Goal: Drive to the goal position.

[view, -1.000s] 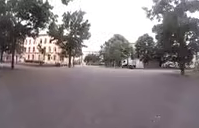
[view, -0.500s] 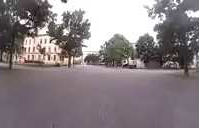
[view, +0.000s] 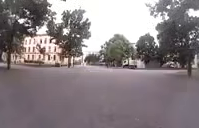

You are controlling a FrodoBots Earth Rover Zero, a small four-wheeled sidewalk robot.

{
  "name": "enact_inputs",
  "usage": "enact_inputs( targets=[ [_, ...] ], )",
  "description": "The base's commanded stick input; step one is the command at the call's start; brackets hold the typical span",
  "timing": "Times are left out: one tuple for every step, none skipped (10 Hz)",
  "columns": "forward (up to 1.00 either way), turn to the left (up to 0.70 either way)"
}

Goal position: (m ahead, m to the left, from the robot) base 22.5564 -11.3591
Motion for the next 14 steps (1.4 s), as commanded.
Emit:
enact_inputs(
  targets=[
    [0.6,0.0],
    [0.6,0.0],
    [0.6,0.0],
    [0.6,0.0],
    [0.6,0.0],
    [0.6,0.0],
    [0.6,0.0],
    [0.6,0.0],
    [0.6,0.0],
    [0.6,0.0],
    [0.6,0.0],
    [0.6,0.0],
    [0.6,0.0],
    [0.6,0.0]
  ],
)
